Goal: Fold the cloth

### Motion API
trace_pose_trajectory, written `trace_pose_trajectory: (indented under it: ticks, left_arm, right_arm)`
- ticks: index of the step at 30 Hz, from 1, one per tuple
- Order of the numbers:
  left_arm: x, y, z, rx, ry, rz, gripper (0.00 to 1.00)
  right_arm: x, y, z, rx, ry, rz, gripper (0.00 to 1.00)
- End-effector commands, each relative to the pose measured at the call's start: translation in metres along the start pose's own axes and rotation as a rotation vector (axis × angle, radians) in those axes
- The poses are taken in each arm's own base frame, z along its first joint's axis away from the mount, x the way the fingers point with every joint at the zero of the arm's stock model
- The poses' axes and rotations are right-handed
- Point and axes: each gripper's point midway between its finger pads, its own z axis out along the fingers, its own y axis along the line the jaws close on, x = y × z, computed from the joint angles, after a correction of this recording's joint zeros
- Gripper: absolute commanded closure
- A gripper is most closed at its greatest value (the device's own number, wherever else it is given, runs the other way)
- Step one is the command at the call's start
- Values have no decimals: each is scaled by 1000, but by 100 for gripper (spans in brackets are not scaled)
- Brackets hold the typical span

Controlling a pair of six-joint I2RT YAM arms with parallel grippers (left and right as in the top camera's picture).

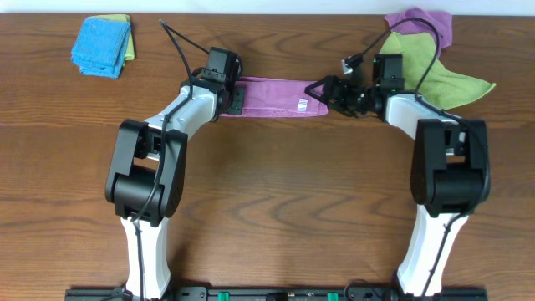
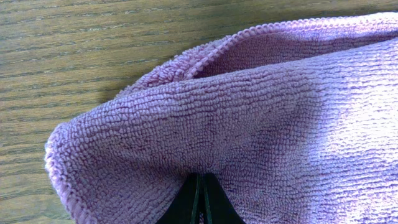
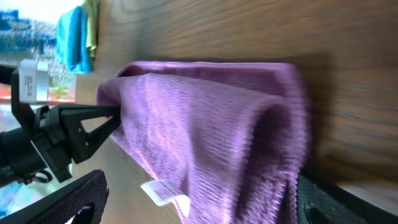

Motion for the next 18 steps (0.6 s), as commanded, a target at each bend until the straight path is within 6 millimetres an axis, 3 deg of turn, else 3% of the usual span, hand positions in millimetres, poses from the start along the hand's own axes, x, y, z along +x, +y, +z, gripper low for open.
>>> trace_pose_trajectory:
  ticks: [1, 4, 7, 10, 12, 14, 18]
  left_arm:
    - [25, -3, 12, 20, 77, 15, 94]
    - [25, -3, 12, 20, 77, 15, 94]
    - [25, -3, 12, 20, 77, 15, 94]
    - [25, -4, 12, 27, 78, 15, 94]
    - [26, -8, 11, 51, 82, 13, 95]
    - [28, -13, 11, 78, 89, 12, 94]
    - [31, -14, 10, 86, 103, -26, 94]
  right_arm:
    - [36, -37, 27, 90, 72, 104, 5]
    - [34, -35, 29, 85, 64, 93, 8]
    - [32, -34, 30, 84, 57, 96, 21]
    - [28, -33, 30, 77, 43, 97, 48]
    - [24, -31, 30, 71, 30, 106, 78]
    - [19, -28, 29, 58, 14, 121, 98]
    - [11, -17, 28, 18, 11, 118, 99]
